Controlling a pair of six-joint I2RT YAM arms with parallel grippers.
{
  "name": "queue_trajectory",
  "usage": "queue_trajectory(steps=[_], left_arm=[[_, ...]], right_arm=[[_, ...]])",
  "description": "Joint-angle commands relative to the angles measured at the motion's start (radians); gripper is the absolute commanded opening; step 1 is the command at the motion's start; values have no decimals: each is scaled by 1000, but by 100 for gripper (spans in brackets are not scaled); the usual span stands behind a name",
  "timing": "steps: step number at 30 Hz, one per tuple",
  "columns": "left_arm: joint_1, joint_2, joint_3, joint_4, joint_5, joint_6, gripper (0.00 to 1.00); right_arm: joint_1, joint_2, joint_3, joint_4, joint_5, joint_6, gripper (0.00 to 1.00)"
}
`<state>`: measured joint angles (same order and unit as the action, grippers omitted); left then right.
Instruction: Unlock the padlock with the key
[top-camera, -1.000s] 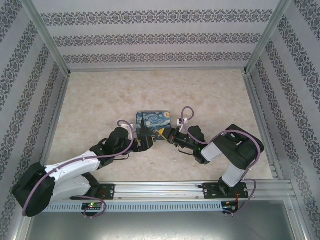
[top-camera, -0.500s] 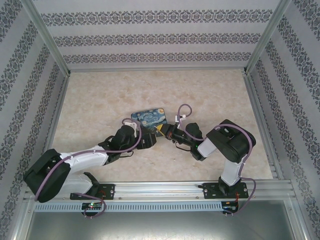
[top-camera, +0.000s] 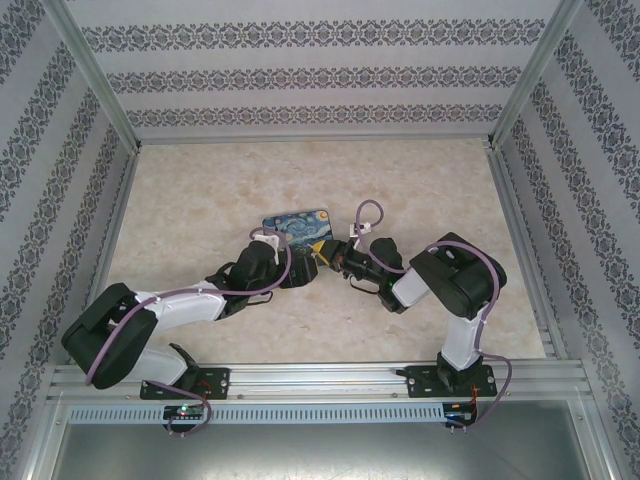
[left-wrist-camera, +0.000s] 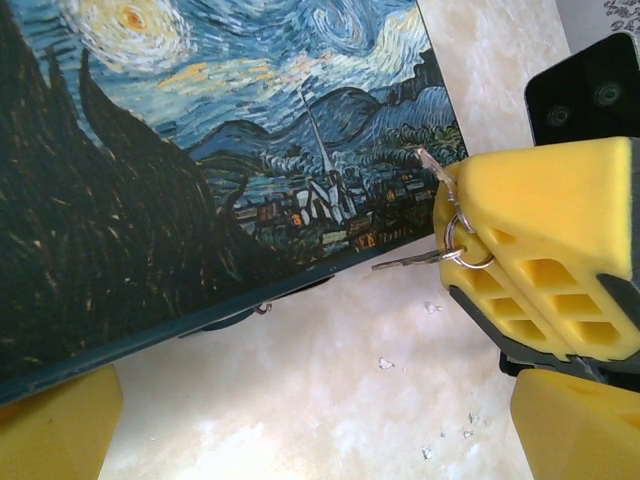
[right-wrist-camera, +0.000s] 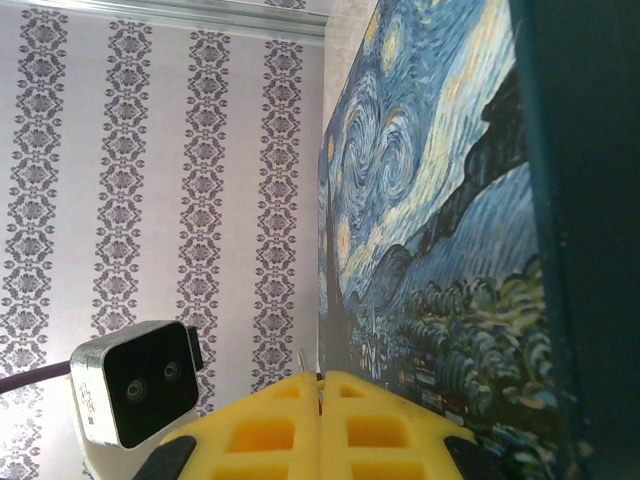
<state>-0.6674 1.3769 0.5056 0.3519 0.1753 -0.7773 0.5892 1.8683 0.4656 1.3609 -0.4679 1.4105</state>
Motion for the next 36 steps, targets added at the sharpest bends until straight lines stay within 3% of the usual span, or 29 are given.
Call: queue_trajectory(steps=[1,8,16,24,36], left_arm=[[8,-57,-13,38,17,50,100],[6,-87,-47,1,75,119,99],[-16,40,-26,64,76,177,96],[-64,166,3,144,-23,263,92],[-99,232,-6,221,-203,352,90]], right_arm=[[-18,-52,19,12,-30,17,0],[-34,-68,79,-49,-51,20,0],[-43,-3,125,-62,-35,33,0],[-50,20,145,-127,-23,21,0],[-51,51,139,-161,-20,21,0]])
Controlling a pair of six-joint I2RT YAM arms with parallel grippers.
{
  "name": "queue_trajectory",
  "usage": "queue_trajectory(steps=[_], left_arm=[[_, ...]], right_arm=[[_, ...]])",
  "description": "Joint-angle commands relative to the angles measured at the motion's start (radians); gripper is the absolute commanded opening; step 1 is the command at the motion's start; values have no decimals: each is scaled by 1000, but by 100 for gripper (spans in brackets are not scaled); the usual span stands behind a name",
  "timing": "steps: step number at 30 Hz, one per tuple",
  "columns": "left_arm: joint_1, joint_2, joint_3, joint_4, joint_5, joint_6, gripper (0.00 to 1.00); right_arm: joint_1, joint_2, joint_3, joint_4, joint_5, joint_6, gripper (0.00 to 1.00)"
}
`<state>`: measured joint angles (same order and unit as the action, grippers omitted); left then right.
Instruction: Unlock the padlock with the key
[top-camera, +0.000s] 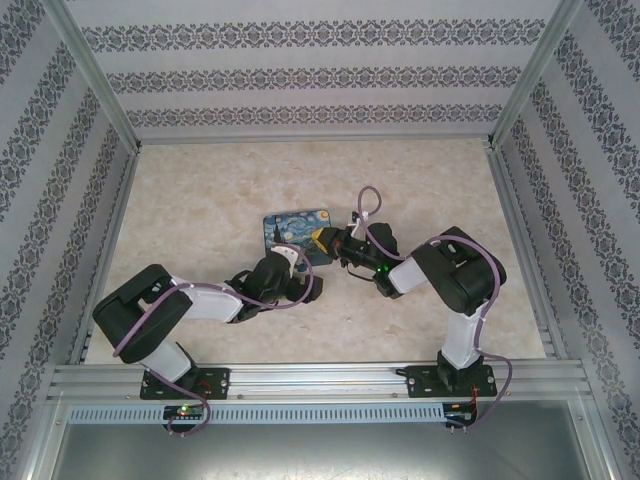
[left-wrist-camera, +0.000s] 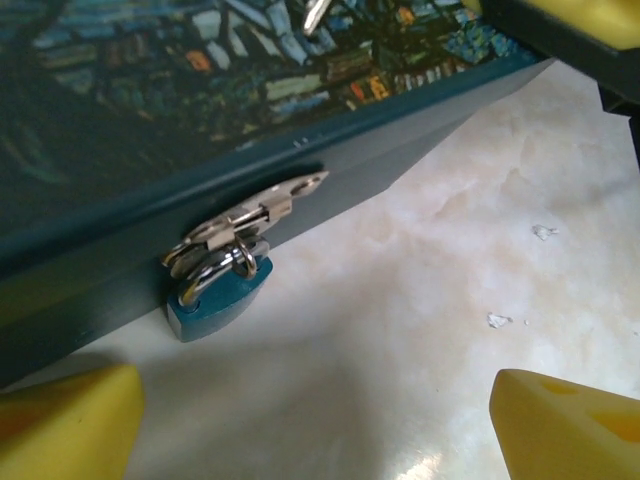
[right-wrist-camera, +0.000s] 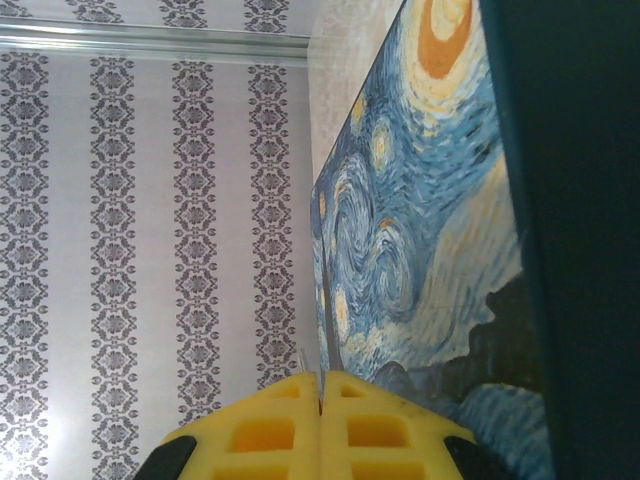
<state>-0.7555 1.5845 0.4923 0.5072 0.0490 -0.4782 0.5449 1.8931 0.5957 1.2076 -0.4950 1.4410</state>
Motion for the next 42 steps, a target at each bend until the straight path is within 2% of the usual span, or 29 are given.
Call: queue_trajectory(steps=[1,8,18,35,38,42], left_arm=[[-11,31,11,72,-80,56,90],[-13,102,79,116,-20,49,89],[-6,96,88,252,100,-79,90],[58,131,-34,461,71,-293,90],[66,106,-47,461,81,-296,91],[68,33,-47,382,76,-260,93]], right_arm=[[-7,29,9,-9,9,-9,0],[-9,44,7,-14,13,-7,0],[-11,53,6,-26,18,-11,0],[-13,69,1,-10,22,-1,0],[-16,68,-3,-8,24,1,0],[-17,70,-5,-5,27,4,0]])
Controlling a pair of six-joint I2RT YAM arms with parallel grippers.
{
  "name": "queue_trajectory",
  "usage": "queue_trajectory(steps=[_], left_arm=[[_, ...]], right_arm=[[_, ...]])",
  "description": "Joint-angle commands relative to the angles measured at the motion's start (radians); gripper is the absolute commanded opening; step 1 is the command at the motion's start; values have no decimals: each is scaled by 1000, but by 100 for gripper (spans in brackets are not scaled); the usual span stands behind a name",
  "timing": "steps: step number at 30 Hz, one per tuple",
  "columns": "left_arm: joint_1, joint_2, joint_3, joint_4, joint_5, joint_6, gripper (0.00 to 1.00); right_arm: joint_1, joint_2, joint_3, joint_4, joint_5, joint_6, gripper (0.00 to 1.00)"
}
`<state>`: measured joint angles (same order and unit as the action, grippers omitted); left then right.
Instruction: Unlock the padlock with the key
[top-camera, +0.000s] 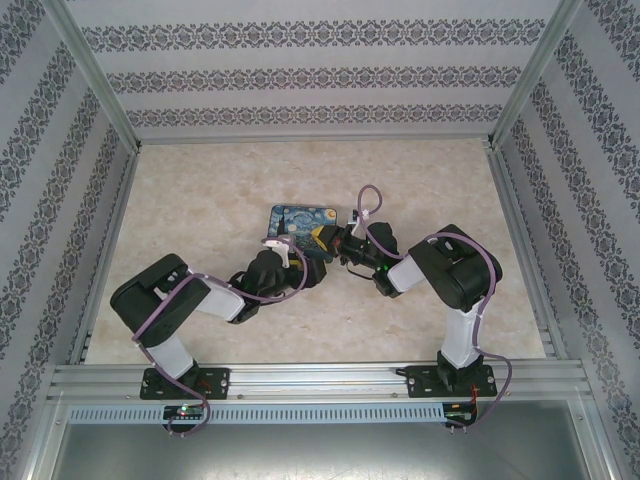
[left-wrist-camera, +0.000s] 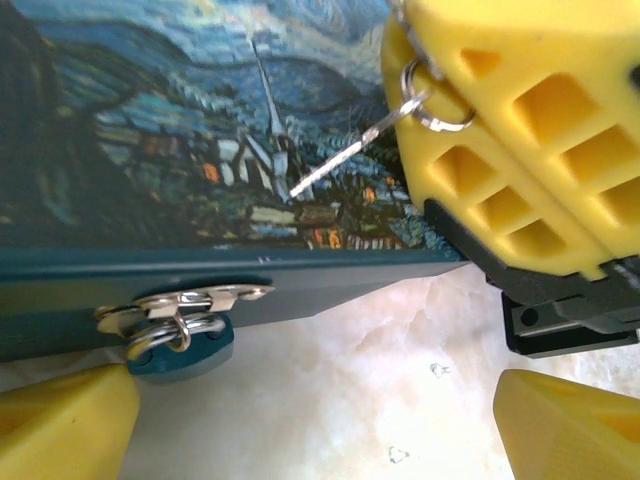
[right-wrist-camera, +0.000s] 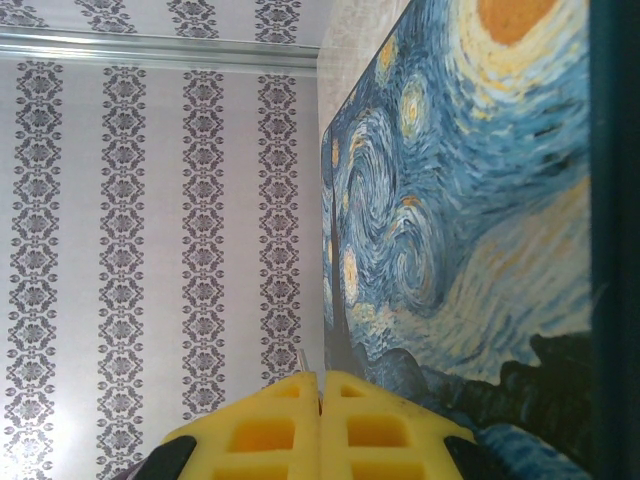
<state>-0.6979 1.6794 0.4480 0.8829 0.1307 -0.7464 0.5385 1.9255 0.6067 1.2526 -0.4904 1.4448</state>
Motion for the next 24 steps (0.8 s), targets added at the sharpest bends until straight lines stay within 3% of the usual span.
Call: queue_trajectory(steps=[1,24], left_arm=[[12,-74,2,-16,-6,21,93],[38,10,66,-180,-21,223,99]], right_arm=[[-11,40,-16,-48,22,1,0],[-12,47,-24,-44,26,6,0]])
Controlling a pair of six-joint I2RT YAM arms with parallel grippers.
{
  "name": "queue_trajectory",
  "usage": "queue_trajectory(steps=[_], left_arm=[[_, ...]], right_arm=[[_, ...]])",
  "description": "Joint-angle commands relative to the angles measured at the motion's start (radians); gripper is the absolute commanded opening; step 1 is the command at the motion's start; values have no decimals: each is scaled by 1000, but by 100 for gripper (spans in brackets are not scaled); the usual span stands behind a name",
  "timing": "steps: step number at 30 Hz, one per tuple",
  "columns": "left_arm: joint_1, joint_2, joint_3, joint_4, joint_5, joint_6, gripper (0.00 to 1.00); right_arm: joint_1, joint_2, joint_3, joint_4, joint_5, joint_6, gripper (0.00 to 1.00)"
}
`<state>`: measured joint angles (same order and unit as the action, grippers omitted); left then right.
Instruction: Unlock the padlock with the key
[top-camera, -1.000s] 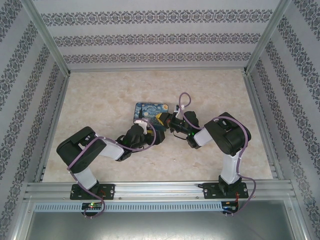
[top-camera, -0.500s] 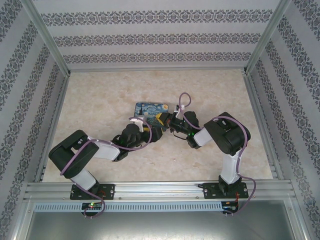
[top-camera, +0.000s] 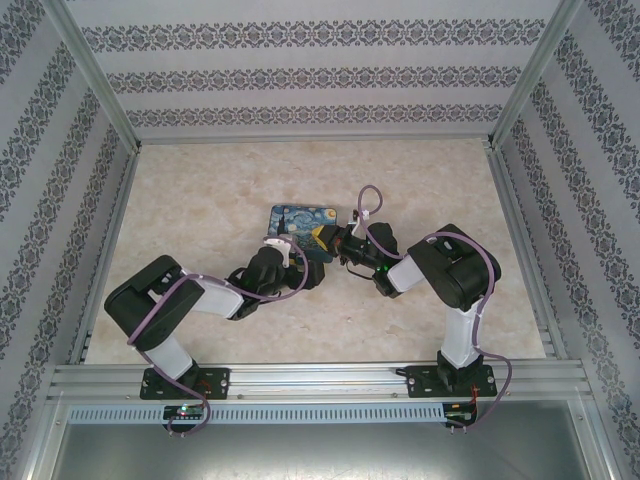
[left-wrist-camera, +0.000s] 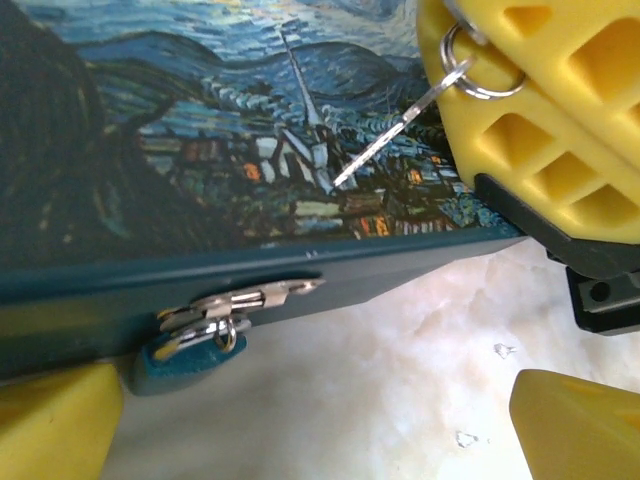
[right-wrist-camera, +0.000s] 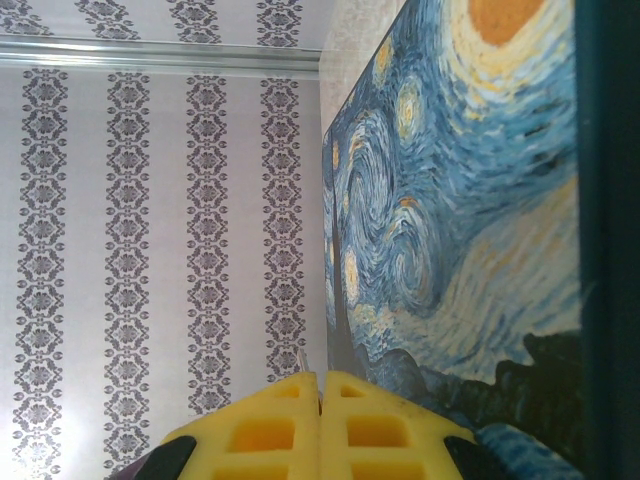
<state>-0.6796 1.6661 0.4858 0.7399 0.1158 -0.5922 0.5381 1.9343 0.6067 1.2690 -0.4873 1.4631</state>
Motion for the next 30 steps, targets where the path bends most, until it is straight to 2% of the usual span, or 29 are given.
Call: queue_trajectory(steps=[1,6,9,20,30], left_arm=[[23,31,36,-38,3,79,100],[24,54,59,-43,36,132,100],[30,70,66,-17,92,131,100],[68,76,15,220,229,-58,93],[68,122,-2,308,244,-134,92]], right_arm=[[-12,38,-24,-60,22,-12,0],[-12,41,-24,-60,22,-12,0],[-12,40,-25,-60,21,-12,0],[-13,38,-28,-62,23,-13,0],[-14,40,-28,-62,26,-12,0]])
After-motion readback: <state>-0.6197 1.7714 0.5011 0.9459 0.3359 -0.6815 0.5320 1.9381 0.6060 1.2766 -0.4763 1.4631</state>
